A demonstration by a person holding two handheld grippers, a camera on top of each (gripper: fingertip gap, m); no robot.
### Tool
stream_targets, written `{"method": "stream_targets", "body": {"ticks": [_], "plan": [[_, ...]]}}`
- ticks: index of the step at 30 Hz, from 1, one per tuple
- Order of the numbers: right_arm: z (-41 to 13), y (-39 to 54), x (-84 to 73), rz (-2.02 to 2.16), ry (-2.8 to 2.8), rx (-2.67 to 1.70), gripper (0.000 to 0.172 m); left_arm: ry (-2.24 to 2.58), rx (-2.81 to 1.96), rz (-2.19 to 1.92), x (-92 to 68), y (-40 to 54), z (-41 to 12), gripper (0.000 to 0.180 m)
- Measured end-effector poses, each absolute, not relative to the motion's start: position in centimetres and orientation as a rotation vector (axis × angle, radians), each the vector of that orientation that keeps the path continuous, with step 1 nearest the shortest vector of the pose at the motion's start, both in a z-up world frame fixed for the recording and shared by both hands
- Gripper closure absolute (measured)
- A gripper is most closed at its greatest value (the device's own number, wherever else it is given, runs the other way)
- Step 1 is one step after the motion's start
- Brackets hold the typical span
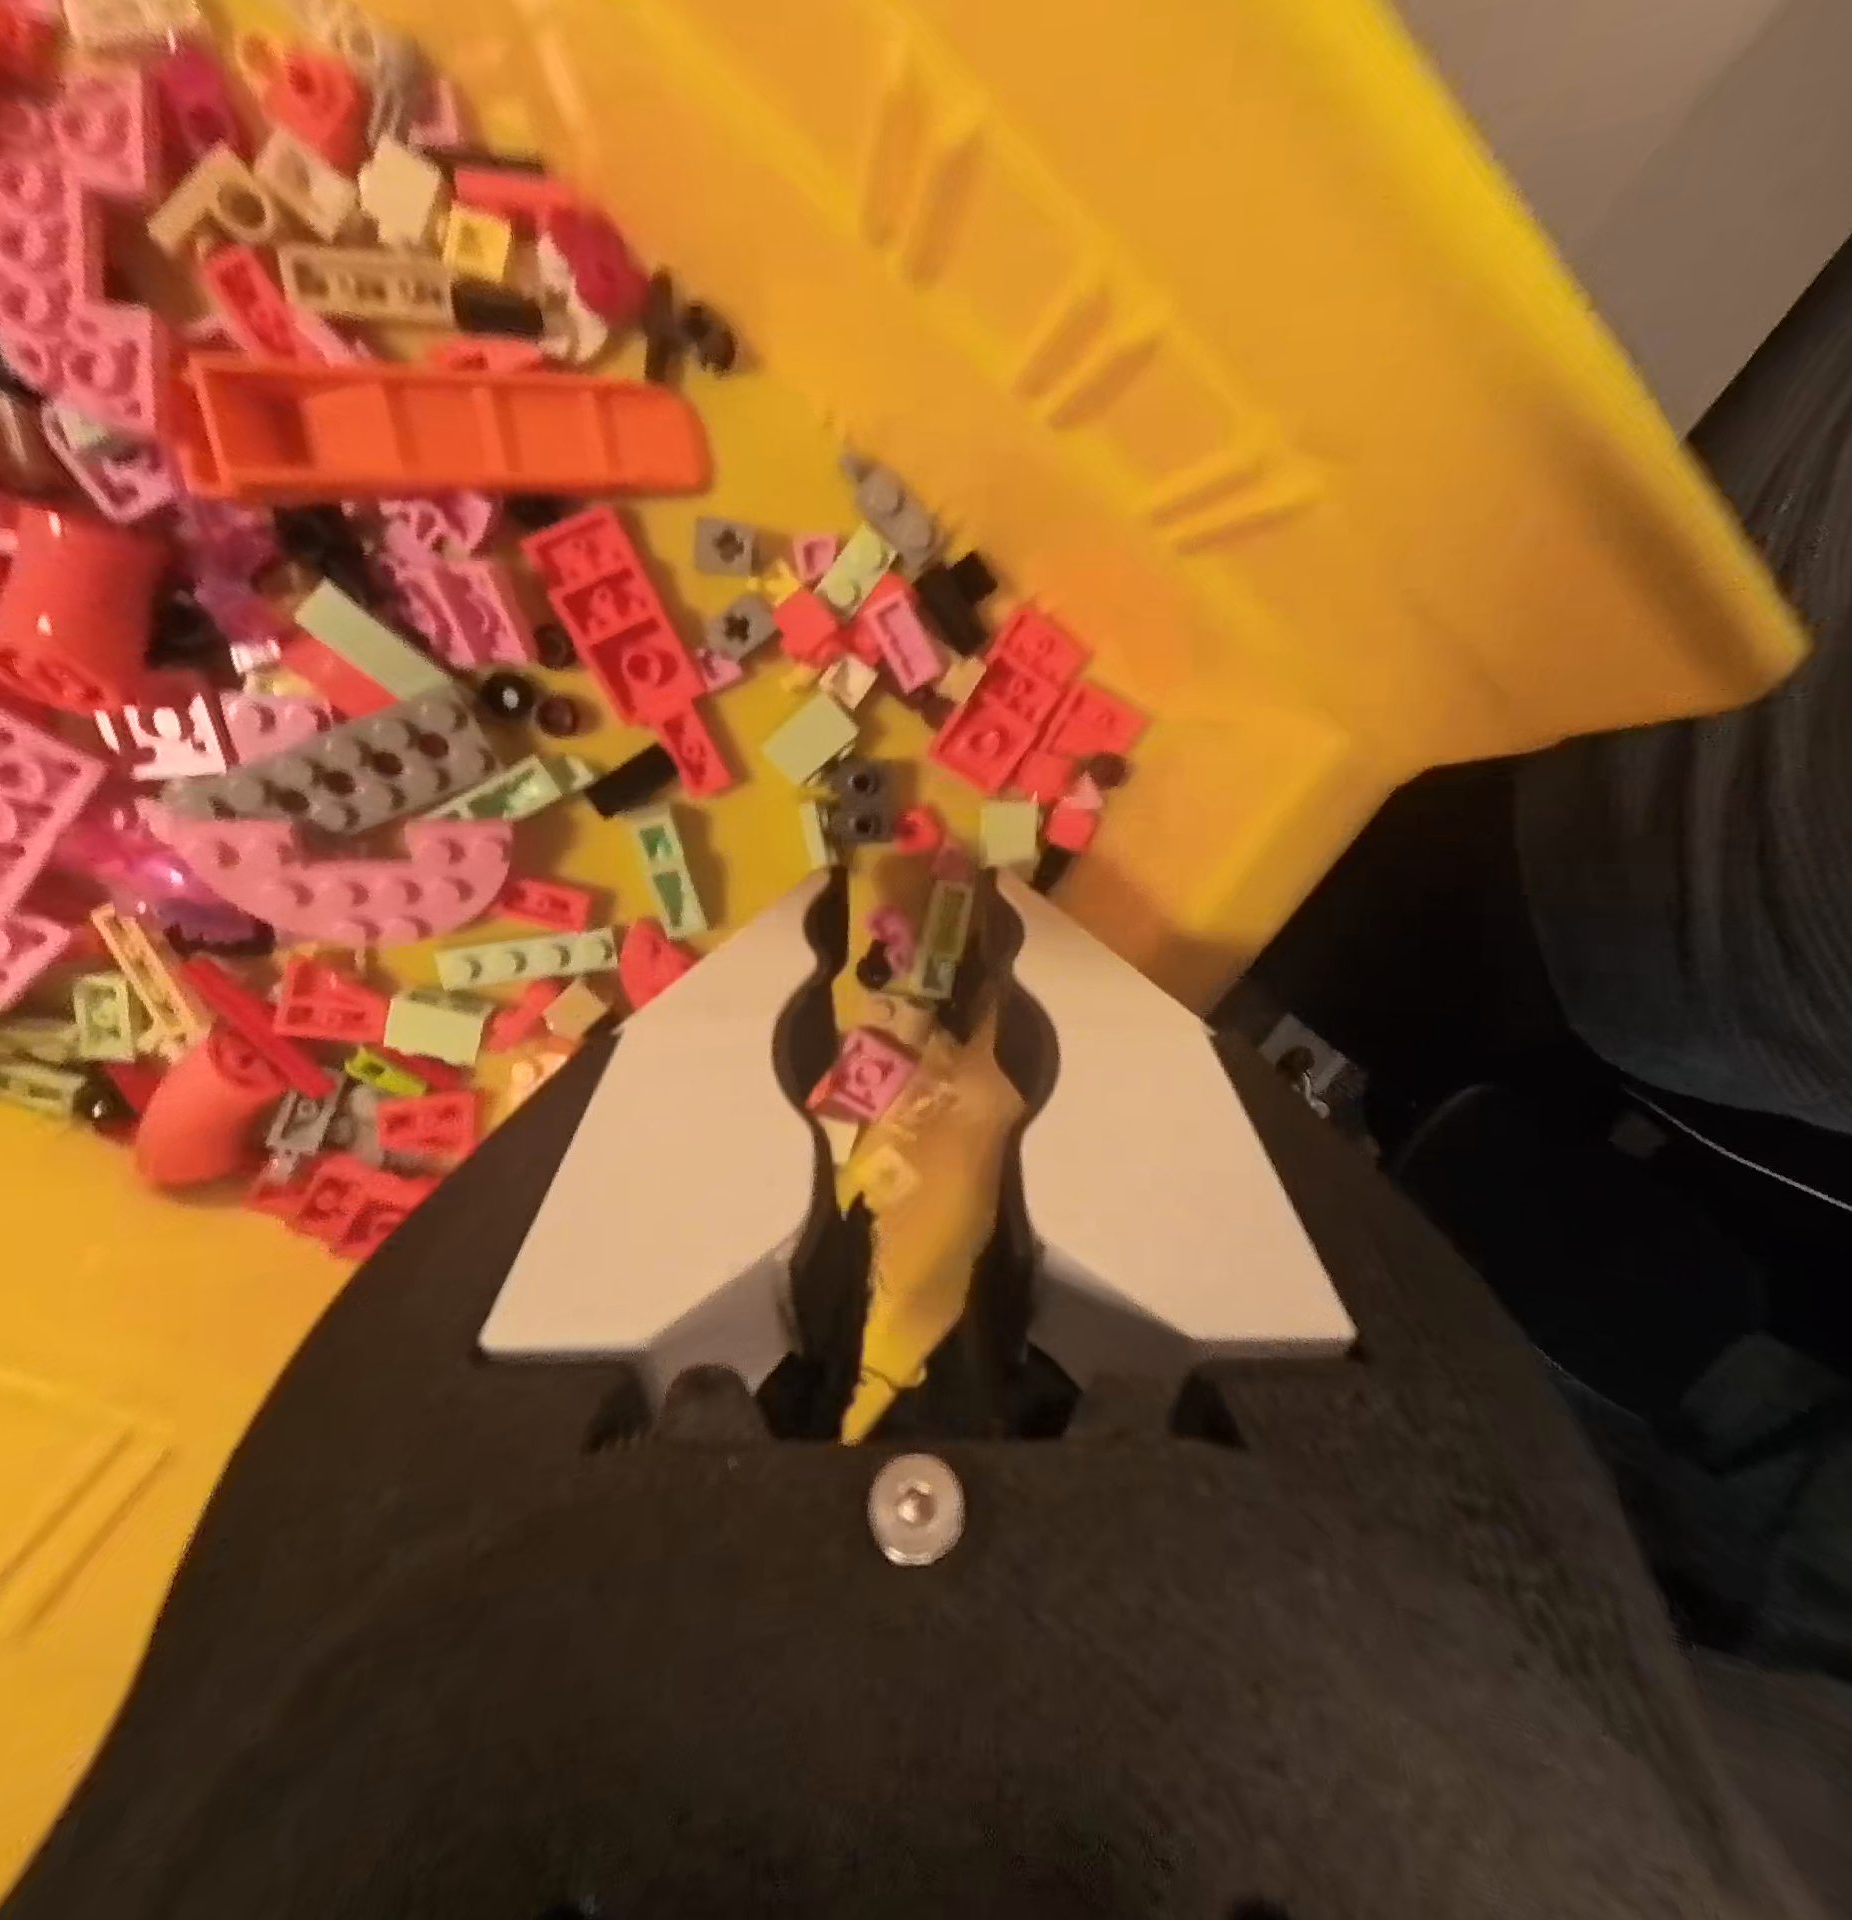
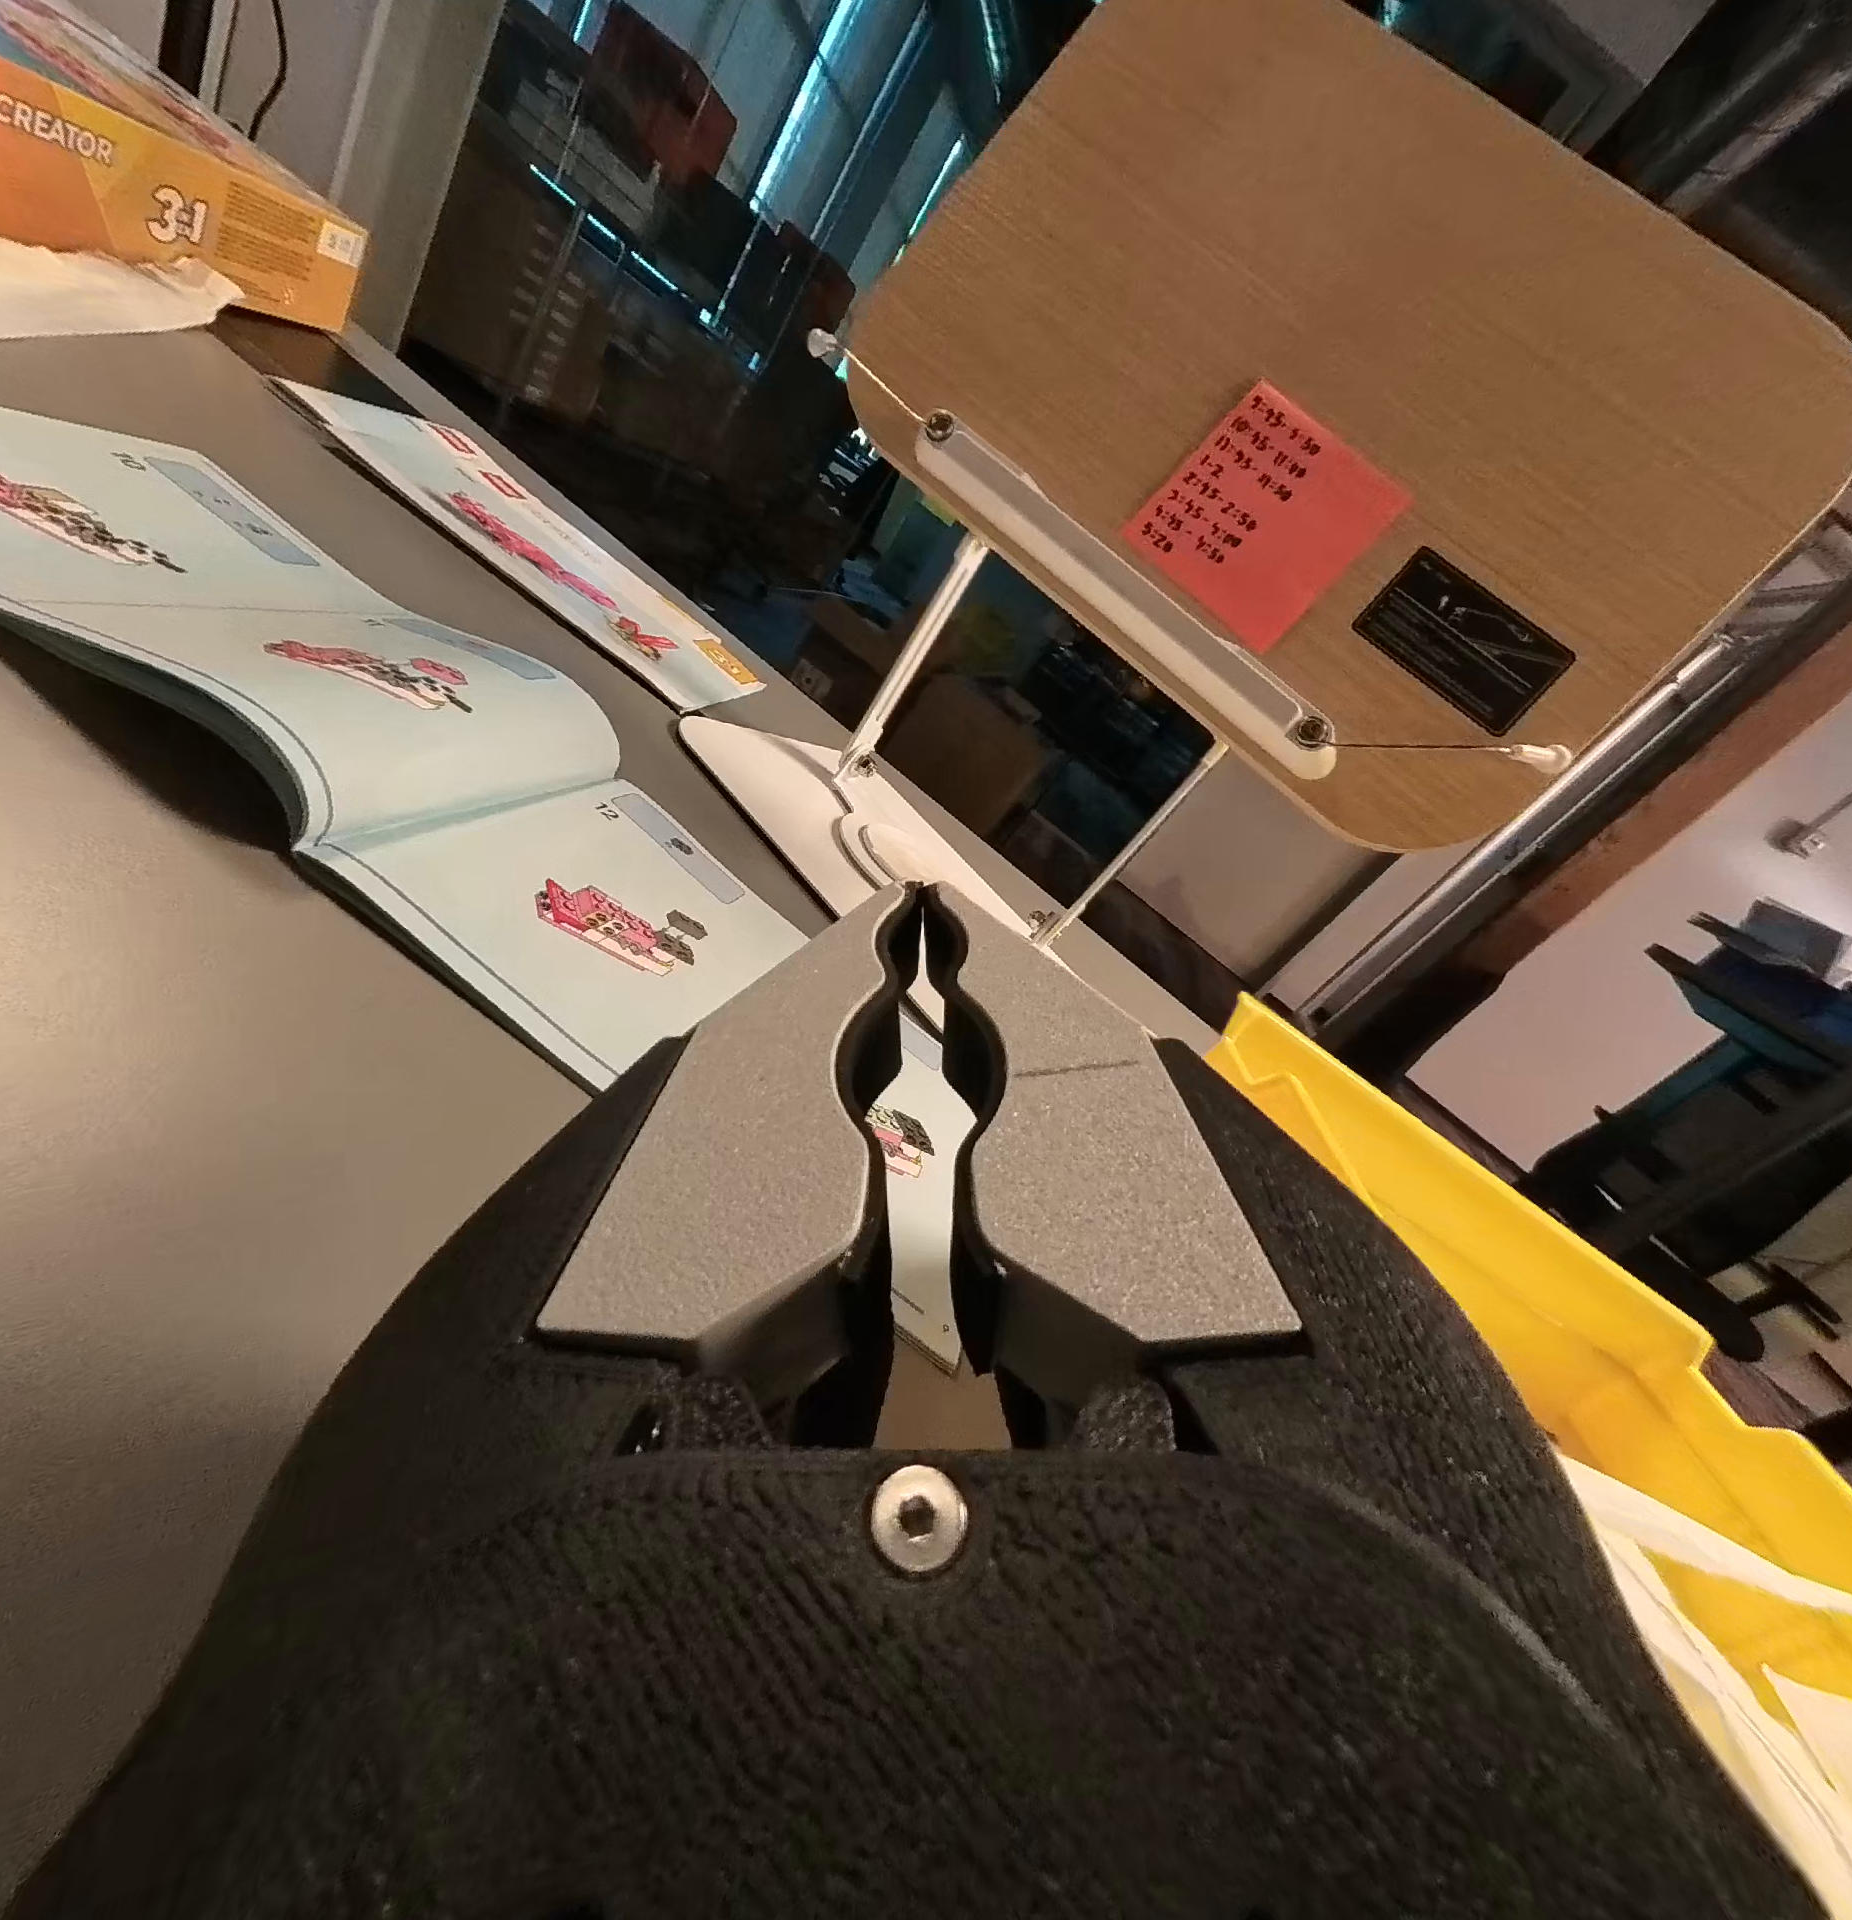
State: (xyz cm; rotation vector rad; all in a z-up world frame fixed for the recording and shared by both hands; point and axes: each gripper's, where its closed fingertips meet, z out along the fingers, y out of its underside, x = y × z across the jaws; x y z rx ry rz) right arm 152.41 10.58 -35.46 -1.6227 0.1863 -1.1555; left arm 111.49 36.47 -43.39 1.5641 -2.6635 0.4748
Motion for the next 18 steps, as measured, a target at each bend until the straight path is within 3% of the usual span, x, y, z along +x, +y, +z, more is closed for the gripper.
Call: {"method": "stream_targets", "body": {"ticks": [11, 18], "plan": [[-35.5, 10.7, 152.4, -1.169, 0.178, -1.632, 0.172, -2.745, 1.498, 0.502, 113.0, 36.1, -43.7, 0.154], [-35.5, 10.7, 152.4, -1.168, 0.176, -1.633, 0.172, -2.787, 1.426, 0.394, 112.9, 36.2, -44.5, 0.170]]}}
